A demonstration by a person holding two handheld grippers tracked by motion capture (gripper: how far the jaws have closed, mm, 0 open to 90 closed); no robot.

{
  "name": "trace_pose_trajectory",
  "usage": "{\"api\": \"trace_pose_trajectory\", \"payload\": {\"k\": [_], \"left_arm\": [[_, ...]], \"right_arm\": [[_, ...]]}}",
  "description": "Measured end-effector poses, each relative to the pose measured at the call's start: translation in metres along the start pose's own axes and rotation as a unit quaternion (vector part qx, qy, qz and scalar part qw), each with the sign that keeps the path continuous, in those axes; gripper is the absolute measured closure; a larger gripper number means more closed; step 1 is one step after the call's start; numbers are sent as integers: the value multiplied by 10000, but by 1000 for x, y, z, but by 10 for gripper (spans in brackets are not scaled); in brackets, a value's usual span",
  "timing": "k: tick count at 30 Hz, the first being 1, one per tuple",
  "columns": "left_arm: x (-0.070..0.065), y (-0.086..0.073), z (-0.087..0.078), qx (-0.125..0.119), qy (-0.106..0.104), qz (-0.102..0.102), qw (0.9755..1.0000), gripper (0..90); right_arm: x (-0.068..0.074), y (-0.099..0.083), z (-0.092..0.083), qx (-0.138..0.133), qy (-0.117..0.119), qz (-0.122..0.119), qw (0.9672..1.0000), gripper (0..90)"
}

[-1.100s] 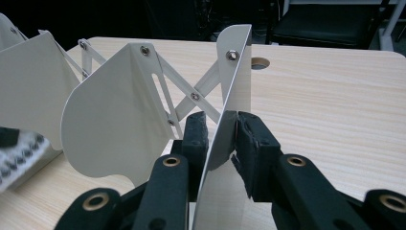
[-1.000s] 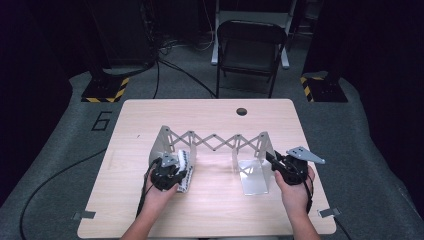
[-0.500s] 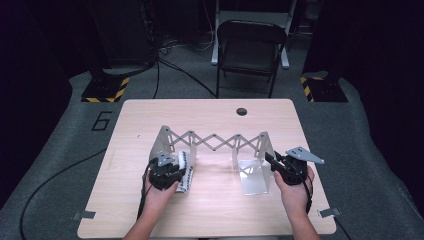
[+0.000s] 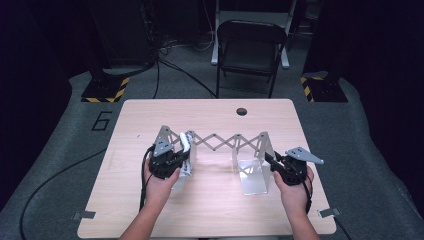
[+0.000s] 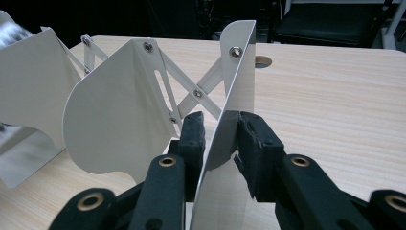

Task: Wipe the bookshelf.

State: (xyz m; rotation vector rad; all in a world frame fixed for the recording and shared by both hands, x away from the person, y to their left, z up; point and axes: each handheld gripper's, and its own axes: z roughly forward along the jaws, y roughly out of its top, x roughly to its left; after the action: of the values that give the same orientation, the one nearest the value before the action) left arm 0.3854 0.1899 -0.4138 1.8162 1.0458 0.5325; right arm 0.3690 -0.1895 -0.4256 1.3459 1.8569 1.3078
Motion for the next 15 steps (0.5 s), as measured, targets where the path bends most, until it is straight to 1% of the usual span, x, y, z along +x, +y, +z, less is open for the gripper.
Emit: {"api": "trace_pose_trajectory", "payload": {"k": [1,2,3,5,8,9,10,11,12,13,14,15], "left_arm": [[0,0,0,0,0,0,10000,822],[-1,7,0,-16,8,95,10000,821],[-1,7,0,-16,8,95,10000,821],[0,7,3,4,-42,29,10000,821],[3,-8,14,227,-115,-11,9997,821],[3,-8,14,227,-115,-11,9997,821],[4,-19,18,355,-158,-103,9992,821],[4,-19,18,355,-158,-103,9992,821],[3,-25,21,444,-168,-118,9988,821],[3,-32,24,592,-187,-79,9980,821],[2,-41,27,716,-204,-94,9972,821],[2,-41,27,716,-204,-94,9972,821]], "right_arm": [[0,0,0,0,0,0,10000,714],[1,0,0,-3,11,17,10000,710],[1,0,0,-3,11,17,10000,710],[1,0,0,-7,16,18,10000,709],[1,0,-1,-7,15,20,10000,708],[1,0,-1,-7,15,20,10000,708],[0,0,-1,-11,25,17,10000,707],[0,0,-1,-11,25,17,10000,707],[0,0,-1,-15,38,30,10000,707],[0,0,-1,-14,44,35,10000,706],[0,0,-1,-16,44,37,10000,706],[0,0,-1,-16,44,37,10000,706]]}}
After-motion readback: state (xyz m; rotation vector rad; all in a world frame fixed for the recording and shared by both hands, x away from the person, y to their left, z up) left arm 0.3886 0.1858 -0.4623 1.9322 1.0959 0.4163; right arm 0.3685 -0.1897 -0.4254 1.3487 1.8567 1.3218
